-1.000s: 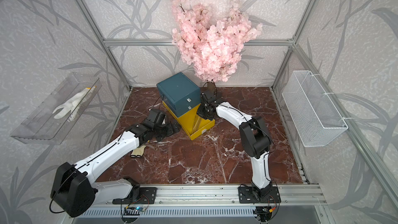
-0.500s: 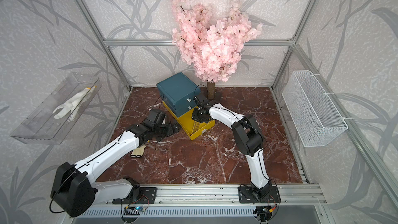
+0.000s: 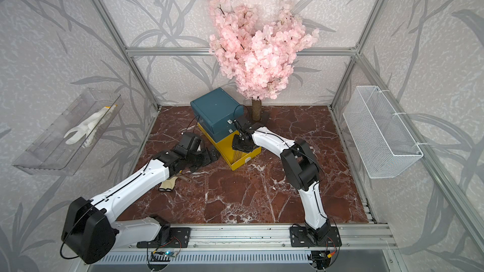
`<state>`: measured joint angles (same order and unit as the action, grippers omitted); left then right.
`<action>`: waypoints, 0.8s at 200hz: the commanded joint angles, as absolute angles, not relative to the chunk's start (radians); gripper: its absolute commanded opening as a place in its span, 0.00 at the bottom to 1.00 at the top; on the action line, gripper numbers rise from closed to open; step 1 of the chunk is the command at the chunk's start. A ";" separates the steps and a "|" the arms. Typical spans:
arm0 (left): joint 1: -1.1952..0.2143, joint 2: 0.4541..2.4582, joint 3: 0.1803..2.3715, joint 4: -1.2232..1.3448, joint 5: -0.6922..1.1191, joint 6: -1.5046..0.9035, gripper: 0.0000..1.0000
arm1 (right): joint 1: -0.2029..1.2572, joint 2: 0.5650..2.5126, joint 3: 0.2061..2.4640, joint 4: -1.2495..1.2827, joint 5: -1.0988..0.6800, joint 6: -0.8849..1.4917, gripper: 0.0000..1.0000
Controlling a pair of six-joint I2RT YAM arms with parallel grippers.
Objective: Please place the pencils in the drawer according to their color
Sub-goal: Place the pencil in the drawer.
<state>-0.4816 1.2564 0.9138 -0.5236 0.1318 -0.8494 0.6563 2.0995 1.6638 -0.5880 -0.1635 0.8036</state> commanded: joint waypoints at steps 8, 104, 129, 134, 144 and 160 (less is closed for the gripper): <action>-0.476 1.238 0.931 -0.545 0.113 -0.845 1.00 | 0.656 2.043 1.706 -0.626 -0.150 0.787 0.44; -0.477 1.202 0.946 -0.572 0.096 -0.835 1.00 | 0.658 1.873 1.626 -0.603 -0.137 0.815 0.48; -0.477 1.180 0.969 -0.587 0.069 -0.821 1.00 | 0.658 1.799 1.539 -0.573 -0.132 0.843 0.48; -0.476 1.173 0.973 -0.586 0.059 -0.818 1.00 | 0.658 1.784 1.522 -0.567 -0.132 0.849 0.48; -0.475 1.161 0.981 -0.586 0.043 -0.811 1.00 | 0.658 1.752 1.482 -0.552 -0.130 0.860 0.49; -0.466 1.154 1.008 -0.599 0.031 -0.796 1.00 | 0.656 1.711 1.413 -0.527 -0.130 0.884 0.50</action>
<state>-0.4793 1.1843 0.9501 -0.5701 0.0792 -0.8345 0.6567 1.7721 1.4940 -0.5644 -0.1478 0.8417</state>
